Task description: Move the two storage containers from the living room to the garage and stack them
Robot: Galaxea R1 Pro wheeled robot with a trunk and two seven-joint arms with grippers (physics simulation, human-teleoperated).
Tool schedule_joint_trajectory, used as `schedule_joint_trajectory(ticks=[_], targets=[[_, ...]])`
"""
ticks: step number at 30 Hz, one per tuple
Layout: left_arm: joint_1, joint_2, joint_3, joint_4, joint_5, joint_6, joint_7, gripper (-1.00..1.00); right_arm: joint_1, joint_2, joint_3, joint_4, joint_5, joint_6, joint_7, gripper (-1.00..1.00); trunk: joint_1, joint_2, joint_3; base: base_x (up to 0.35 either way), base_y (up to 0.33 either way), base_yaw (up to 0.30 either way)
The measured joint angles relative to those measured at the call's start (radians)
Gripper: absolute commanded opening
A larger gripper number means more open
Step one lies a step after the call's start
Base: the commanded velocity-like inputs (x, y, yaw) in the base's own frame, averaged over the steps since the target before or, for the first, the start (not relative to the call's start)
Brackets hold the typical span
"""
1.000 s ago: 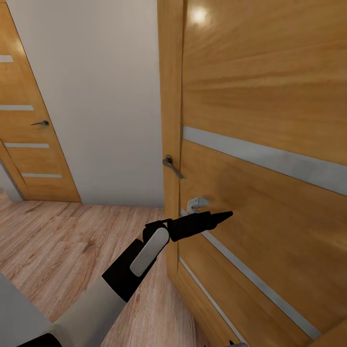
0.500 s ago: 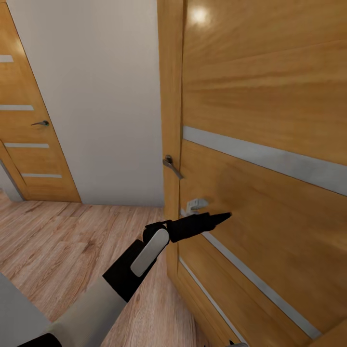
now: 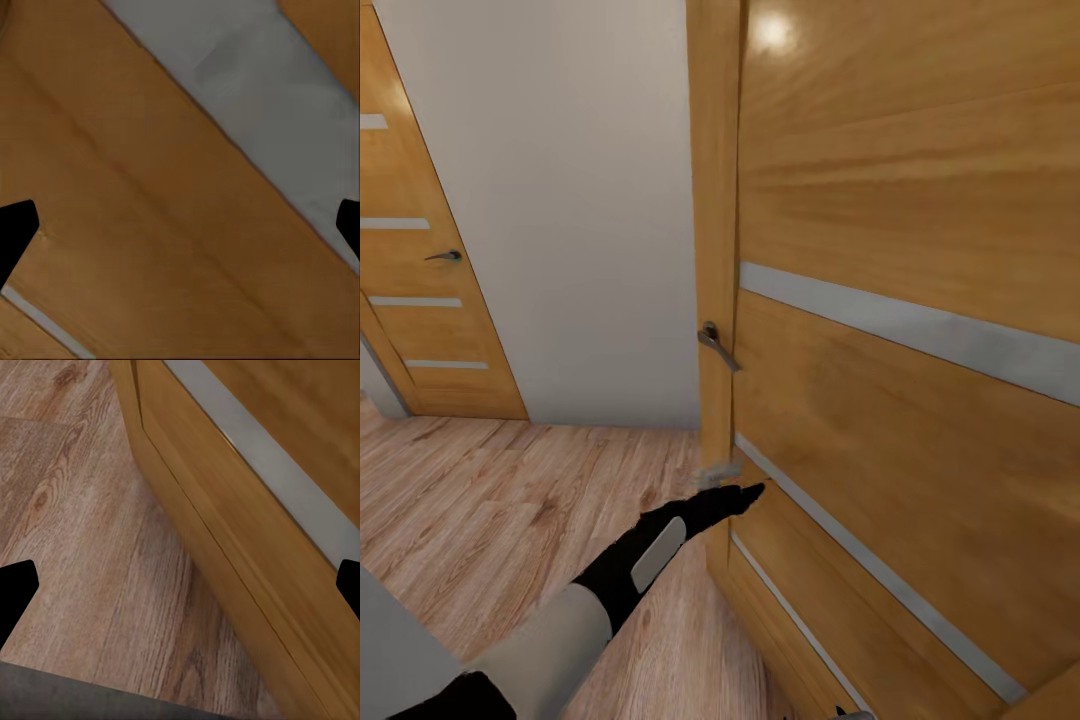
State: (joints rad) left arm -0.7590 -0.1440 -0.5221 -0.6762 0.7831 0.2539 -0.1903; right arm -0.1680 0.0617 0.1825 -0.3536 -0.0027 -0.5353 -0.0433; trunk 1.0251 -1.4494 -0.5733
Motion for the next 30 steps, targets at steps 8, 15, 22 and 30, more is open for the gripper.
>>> schedule_joint_trajectory(ticks=[8, 15, 22, 30], targets=[[0.002, 0.034, 0.004, 0.544, -0.01, -0.376, -0.04, 1.0, 0.0, 0.0, 0.0, 0.0, 0.0, 0.0, 0.0, 1.0, 0.0, 0.0, 0.0, 0.0, 0.0, 0.0], [0.048, 0.063, 0.002, 0.625, -0.047, -0.54, -0.071, 1.0, 0.0, 0.0, 0.0, 0.0, 0.0, 0.0, -0.001, 1.0, 0.0, 0.0, 0.0, 0.0, 0.0, 0.0], [0.134, 0.075, -0.007, 0.636, -0.143, -0.682, -0.159, 1.0, 0.0, 0.0, 0.0, 0.0, 0.0, 0.0, -0.001, 1.0, 0.0, 0.0, 0.0, 0.0, 0.0, 0.0], [0.179, 0.076, -0.005, 0.638, -0.219, -0.718, -0.32, 1.0, 0.0, 0.0, 0.0, 0.0, 0.0, 0.0, -0.001, 1.0, 0.0, 0.0, 0.0, 0.0, 0.0, 0.0]])
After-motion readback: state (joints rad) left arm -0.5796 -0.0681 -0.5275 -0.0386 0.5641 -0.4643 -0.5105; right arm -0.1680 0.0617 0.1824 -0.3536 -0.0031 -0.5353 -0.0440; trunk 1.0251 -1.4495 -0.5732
